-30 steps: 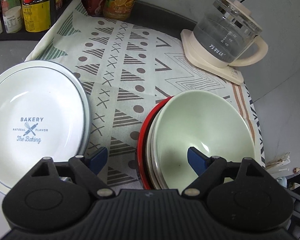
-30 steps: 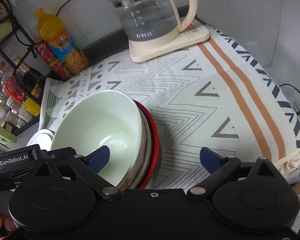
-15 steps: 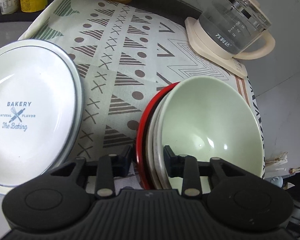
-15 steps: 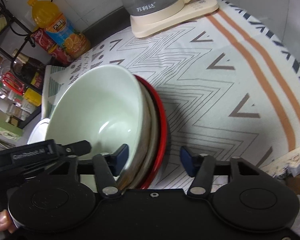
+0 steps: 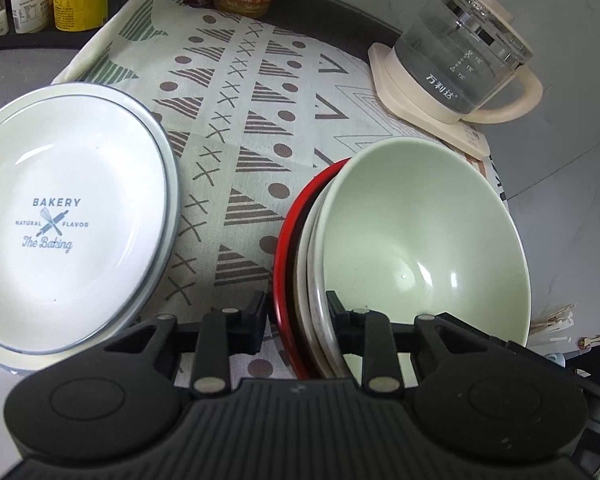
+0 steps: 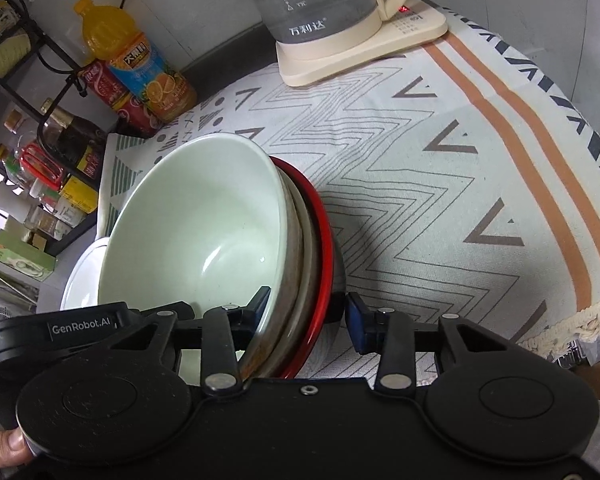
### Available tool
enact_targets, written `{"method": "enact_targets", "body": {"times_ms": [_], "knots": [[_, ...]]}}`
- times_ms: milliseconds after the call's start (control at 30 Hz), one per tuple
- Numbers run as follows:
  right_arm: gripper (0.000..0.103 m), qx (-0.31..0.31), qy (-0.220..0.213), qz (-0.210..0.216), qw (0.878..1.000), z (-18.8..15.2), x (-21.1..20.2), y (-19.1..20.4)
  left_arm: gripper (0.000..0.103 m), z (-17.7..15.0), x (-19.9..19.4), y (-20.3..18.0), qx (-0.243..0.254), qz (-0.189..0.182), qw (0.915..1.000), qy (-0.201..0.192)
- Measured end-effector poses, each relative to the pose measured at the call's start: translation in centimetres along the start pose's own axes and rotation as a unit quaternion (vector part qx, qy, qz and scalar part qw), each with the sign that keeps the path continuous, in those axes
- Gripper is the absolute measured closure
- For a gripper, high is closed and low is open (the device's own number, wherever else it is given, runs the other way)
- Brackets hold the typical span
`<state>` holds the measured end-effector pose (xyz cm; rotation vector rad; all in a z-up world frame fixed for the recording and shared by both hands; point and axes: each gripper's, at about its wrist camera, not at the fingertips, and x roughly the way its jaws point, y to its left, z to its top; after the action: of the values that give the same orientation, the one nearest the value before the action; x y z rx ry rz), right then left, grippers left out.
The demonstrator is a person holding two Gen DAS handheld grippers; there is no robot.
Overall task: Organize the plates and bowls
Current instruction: 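Lift the nested bowls with both tools and carry them over the plates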
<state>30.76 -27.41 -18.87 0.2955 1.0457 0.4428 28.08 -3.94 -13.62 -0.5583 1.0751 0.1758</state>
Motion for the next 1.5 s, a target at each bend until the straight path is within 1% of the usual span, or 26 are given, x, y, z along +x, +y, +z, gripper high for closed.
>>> {"method": "enact_targets", "body": {"times_ms": [200, 400, 800, 933, 1133, 1333, 1500], "knots": [[0.064, -0.010, -0.015, 0.006, 1.000, 0.1, -1.3, 1.0, 0.075, 0.0, -2.5, 0.0, 0.000, 0.002, 0.9997, -0.024], [0.064, -0.027, -0.027, 0.020, 0.999, 0.1, -2.6, 2.5, 0.075, -0.4, -5.1, 0.5, -0.002, 0.012, 0.9989, -0.046], [0.065, -0.066, -0.035, 0.052, 0.996, -0.4, -4.1, 6.1, 0.075, -0.8, -9.1, 3.0, -0.027, 0.027, 0.9963, -0.077], [0.065, -0.076, -0.035, 0.060, 0.995, -0.5, -4.2, 7.4, 0.075, -0.6, -10.1, 4.3, -0.041, 0.030, 0.9954, -0.081], [0.065, -0.095, -0.033, 0.063, 0.993, -0.4, -4.0, 10.3, 0.074, 0.1, -11.0, 6.7, -0.053, 0.024, 0.9941, -0.092], [0.065, -0.105, -0.029, 0.062, 0.992, -0.2, -3.0, 13.4, 0.074, 0.8, -11.6, 10.1, -0.063, 0.023, 0.9938, -0.088], [0.065, -0.111, -0.017, 0.059, 0.992, -0.9, -1.4, 16.1, 0.074, 1.6, -11.5, 12.9, -0.065, 0.027, 0.9947, -0.074]]}}
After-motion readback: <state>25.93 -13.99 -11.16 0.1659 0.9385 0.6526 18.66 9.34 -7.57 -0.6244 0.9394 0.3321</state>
